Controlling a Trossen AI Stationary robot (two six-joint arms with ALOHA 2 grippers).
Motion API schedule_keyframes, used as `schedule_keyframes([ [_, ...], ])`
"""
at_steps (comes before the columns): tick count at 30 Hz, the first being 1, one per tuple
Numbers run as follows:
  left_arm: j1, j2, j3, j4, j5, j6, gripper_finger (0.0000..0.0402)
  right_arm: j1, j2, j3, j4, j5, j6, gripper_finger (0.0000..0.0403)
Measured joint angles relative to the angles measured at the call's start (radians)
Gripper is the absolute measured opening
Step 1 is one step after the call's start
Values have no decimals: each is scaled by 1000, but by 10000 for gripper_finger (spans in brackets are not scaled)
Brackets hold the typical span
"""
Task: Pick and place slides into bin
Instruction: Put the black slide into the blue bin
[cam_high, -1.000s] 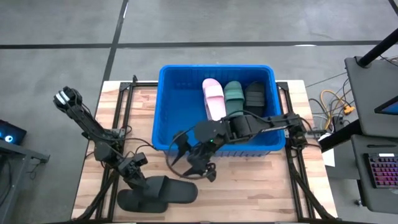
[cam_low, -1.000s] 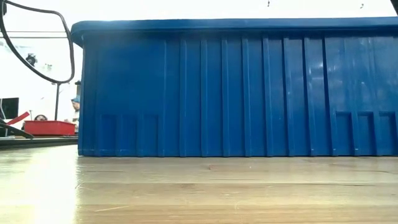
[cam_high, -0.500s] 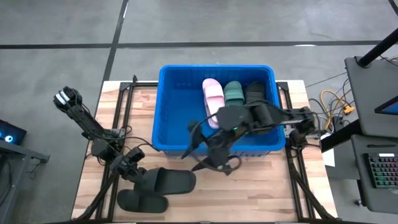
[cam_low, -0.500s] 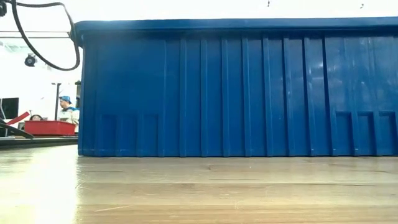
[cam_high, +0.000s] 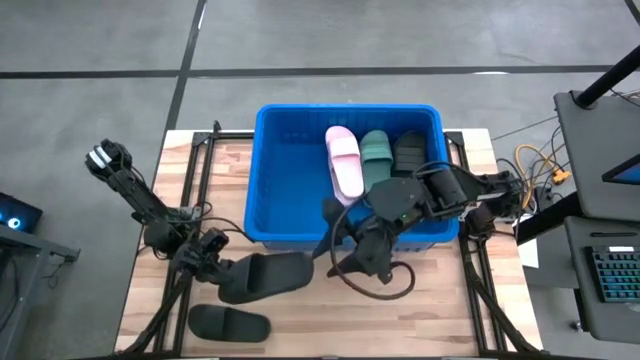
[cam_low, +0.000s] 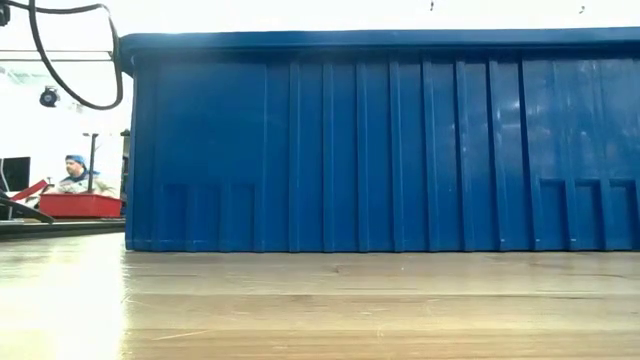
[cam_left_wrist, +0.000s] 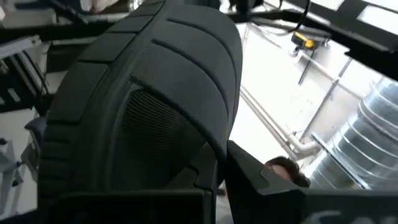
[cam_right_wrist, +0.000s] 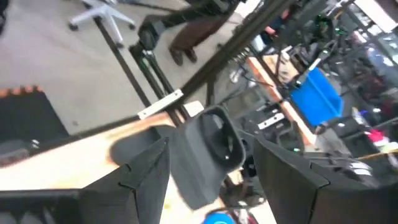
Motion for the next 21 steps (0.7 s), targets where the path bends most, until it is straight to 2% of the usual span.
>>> schedule_keyframes([
  [10,18,3,29,9,-2,26,0,16,37,-3,0,30,-62,219],
  [21,18,59,74,9,6,27,0,16,71,-4,27,32,-135,219],
])
